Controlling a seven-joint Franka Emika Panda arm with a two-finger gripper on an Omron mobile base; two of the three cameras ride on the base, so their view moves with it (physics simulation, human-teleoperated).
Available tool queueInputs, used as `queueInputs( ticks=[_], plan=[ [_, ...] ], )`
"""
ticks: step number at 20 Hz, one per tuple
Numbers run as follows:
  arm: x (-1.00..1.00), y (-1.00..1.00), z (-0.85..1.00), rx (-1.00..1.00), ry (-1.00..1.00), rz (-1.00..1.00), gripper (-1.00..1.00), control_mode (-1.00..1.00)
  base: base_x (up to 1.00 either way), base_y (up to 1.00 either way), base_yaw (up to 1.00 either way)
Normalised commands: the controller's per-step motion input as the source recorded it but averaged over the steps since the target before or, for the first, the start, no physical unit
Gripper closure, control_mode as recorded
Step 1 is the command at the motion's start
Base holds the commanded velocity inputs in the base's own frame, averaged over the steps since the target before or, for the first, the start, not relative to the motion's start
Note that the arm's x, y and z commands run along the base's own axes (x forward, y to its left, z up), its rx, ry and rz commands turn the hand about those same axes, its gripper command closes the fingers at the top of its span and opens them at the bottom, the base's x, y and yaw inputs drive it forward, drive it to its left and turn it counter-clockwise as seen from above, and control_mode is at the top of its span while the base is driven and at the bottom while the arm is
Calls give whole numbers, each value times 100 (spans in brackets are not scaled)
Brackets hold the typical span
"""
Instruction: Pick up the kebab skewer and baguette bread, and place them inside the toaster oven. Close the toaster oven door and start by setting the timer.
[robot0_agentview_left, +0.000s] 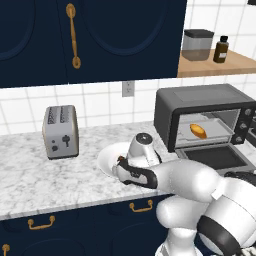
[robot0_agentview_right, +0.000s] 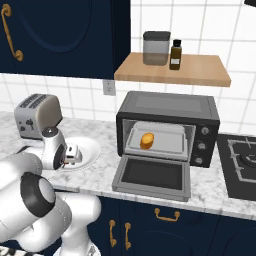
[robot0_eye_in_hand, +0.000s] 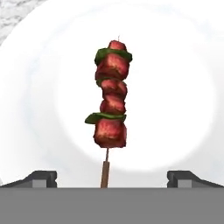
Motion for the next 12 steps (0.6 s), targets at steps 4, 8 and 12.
queueInputs(
  ticks=[4,8,12],
  plan=[
    [19,5,-21,-4,5,0,-100,-100,0,0,0],
    [19,4,-17,-3,5,0,-100,-100,0,0,0],
    [11,4,-17,-1,2,0,-100,-100,0,0,0]
  ],
)
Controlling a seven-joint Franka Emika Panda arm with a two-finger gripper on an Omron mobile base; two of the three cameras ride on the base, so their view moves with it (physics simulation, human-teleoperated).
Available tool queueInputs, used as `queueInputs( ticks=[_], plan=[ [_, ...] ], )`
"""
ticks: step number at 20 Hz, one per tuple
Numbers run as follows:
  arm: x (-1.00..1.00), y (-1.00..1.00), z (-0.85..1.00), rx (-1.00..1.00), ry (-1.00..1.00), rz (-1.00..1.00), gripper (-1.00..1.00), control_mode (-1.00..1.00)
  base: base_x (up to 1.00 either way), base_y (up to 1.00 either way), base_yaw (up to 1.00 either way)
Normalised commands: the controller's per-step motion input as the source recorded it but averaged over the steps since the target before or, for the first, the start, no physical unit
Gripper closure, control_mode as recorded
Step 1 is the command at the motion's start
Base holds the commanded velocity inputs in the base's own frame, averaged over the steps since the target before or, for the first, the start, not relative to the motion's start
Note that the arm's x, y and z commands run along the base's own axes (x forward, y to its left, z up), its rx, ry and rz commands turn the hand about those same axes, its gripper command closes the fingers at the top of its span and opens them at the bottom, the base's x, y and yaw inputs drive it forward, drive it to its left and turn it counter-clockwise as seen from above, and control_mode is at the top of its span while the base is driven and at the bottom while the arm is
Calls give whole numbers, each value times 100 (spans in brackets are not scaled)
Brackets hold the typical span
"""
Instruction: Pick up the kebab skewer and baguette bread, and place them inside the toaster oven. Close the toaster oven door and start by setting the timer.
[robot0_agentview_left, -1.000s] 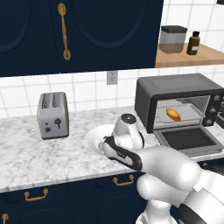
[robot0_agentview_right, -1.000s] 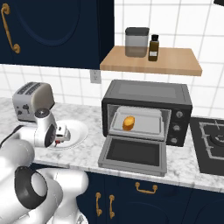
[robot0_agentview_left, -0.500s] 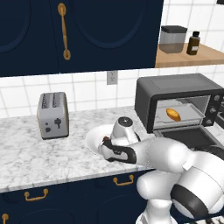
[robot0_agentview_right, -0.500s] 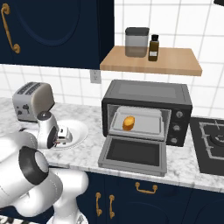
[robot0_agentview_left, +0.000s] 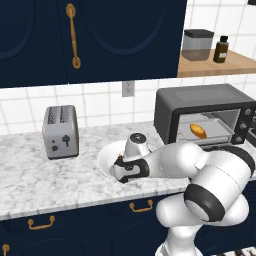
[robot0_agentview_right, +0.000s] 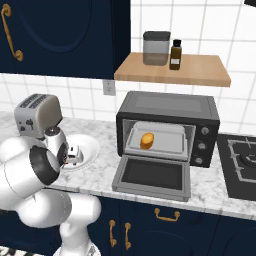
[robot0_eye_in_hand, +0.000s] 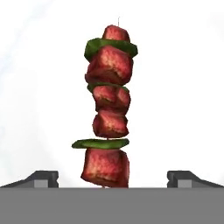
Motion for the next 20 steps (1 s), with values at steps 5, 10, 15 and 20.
queueInputs(
  ticks=[5,10,15,20],
  plan=[
    [1,11,-29,0,0,0,-100,-100,0,0,0],
    [0,0,-20,0,0,0,100,-100,0,0,0],
    [-1,-4,-27,0,0,0,100,-100,0,0,0],
    [-11,-19,6,0,-2,0,100,-100,0,0,0]
  ],
)
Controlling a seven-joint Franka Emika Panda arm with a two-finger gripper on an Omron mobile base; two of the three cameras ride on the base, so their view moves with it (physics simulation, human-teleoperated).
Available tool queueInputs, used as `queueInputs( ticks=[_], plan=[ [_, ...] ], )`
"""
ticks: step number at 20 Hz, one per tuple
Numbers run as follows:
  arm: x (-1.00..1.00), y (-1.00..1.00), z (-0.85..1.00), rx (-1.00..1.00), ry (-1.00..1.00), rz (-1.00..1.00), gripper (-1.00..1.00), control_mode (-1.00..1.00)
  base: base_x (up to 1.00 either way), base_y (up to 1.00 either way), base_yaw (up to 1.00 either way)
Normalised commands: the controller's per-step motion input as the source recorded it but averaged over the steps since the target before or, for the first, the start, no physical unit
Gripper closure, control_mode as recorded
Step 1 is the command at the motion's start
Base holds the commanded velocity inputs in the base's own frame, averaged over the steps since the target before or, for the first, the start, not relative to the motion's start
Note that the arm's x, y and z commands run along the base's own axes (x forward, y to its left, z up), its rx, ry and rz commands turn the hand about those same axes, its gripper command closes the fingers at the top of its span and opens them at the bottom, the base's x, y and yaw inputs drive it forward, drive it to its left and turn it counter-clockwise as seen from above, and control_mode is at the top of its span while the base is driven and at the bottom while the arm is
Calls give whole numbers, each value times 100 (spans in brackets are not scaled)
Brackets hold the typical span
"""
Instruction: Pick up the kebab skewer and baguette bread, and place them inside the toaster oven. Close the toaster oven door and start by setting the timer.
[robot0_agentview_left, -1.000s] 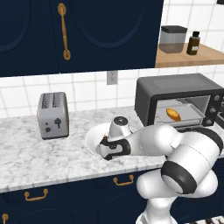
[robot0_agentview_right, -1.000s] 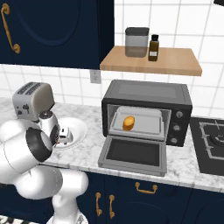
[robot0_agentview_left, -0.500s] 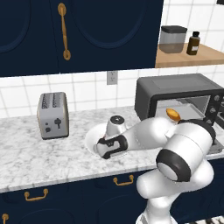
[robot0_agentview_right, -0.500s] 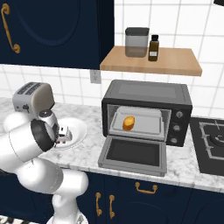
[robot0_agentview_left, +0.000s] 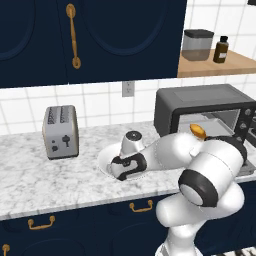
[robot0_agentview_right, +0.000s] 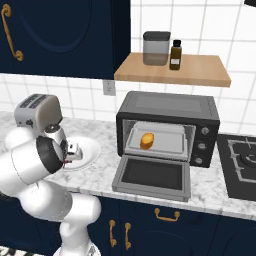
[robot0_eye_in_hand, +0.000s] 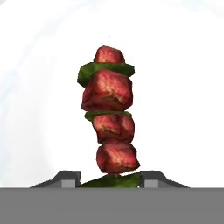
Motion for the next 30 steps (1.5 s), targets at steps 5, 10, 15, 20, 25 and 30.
queueInputs(
  ticks=[5,10,15,20,25,30],
  plan=[
    [0,-48,88,3,2,2,100,-100,0,0,0],
    [-17,-61,100,1,2,14,100,-100,0,0,0],
    [-45,-87,100,3,0,11,100,-100,0,0,0],
    [-48,-100,87,0,0,0,100,-100,0,0,0],
    [-20,-100,47,0,-11,0,100,-100,0,0,0],
    [-5,-100,29,0,-2,0,100,-100,0,0,0]
  ],
)
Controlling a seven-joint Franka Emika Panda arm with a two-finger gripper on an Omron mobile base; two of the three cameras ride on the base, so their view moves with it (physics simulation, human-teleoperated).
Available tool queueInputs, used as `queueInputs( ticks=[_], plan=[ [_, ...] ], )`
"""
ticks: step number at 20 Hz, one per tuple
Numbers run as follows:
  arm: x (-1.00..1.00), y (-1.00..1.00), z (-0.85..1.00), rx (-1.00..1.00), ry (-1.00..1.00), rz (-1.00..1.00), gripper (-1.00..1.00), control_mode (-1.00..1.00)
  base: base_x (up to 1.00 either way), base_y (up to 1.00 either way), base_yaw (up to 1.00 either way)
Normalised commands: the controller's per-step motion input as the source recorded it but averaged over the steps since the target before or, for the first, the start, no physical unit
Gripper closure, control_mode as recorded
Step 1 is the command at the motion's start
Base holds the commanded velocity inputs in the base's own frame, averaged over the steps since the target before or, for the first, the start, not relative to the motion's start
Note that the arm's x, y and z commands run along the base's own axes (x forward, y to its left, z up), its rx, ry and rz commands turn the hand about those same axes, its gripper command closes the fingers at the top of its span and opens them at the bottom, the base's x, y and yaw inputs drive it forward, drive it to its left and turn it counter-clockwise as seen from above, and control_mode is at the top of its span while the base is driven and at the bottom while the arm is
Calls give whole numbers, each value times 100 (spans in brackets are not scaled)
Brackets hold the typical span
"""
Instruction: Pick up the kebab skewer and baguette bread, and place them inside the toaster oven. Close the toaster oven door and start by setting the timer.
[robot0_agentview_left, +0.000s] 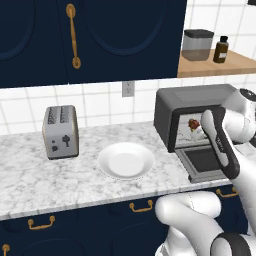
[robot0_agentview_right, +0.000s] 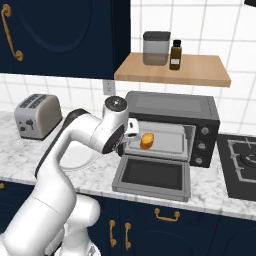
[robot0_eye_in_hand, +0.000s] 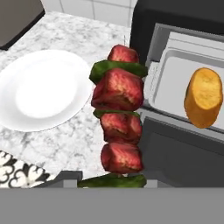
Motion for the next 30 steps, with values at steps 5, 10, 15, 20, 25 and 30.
queueInputs(
  ticks=[5,10,15,20,25,30],
  plan=[
    [0,-99,13,0,0,0,100,-100,0,0,0],
    [10,-99,0,0,2,0,100,-100,0,0,0],
    [21,-54,-10,-5,16,0,100,-100,0,0,0],
    [7,-38,-8,-6,13,0,100,-100,0,0,0],
    [11,-4,-12,0,1,0,100,-100,0,0,0],
    [33,0,-27,0,0,0,100,-100,0,0,0]
  ],
)
